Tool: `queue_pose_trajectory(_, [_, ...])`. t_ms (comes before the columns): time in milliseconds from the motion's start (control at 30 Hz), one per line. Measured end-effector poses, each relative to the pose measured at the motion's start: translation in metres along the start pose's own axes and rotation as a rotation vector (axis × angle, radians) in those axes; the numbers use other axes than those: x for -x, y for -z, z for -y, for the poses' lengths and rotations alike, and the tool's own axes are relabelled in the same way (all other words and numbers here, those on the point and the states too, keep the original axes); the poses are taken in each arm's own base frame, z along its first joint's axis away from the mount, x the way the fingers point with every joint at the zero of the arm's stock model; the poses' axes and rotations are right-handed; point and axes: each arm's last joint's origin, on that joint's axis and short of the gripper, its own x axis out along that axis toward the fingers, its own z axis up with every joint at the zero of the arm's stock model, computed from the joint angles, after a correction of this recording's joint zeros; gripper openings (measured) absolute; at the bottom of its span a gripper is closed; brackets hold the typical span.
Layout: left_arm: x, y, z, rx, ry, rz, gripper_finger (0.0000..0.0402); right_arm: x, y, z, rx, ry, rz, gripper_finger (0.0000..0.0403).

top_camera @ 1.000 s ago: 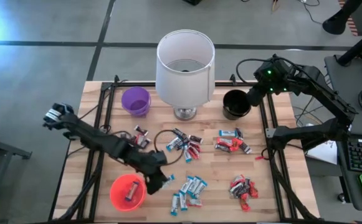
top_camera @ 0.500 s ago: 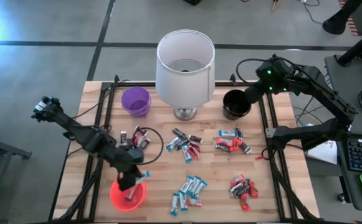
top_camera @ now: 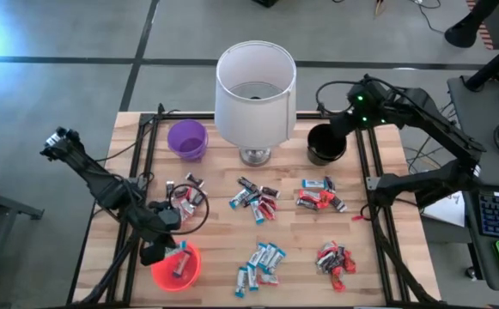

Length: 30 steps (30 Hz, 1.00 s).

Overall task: Organize candy in baskets
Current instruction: Put the white chocolate bar into the orange bucket, then put the brown chocolate bar into the purple bucket

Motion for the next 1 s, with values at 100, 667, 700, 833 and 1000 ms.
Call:
queue_pose_trajectory(100, [-0.008, 0.001, -0.001, -0.006, 0.038, 0.009, 0.0, -0.008, -0.004, -0.004, 0.005, 0.01, -0.018, 0.0144])
queue_pose_trajectory(667, [-0.039, 0.009, -0.001, 0.038, 0.096, -0.1, 0.0032, -0.001, -0.007, -0.005, 0.047, -0.026, 0.001, 0.0144])
queue_pose_trajectory(700, [-0.039, 0.009, -0.001, 0.049, 0.096, -0.1, 0.0041, 0.003, -0.006, -0.004, 0.047, -0.038, 0.01, 0.0144])
queue_pose_trajectory(833, [-0.039, 0.009, -0.001, 0.073, 0.095, -0.101, 0.0078, 0.015, -0.002, 0.0, 0.047, -0.059, 0.045, 0.0144])
queue_pose_trajectory(1000, [-0.032, 0.005, -0.002, 0.064, 0.004, -0.008, 0.0115, 0.024, 0.005, 0.006, 0.047, -0.07, 0.061, 0.0144])
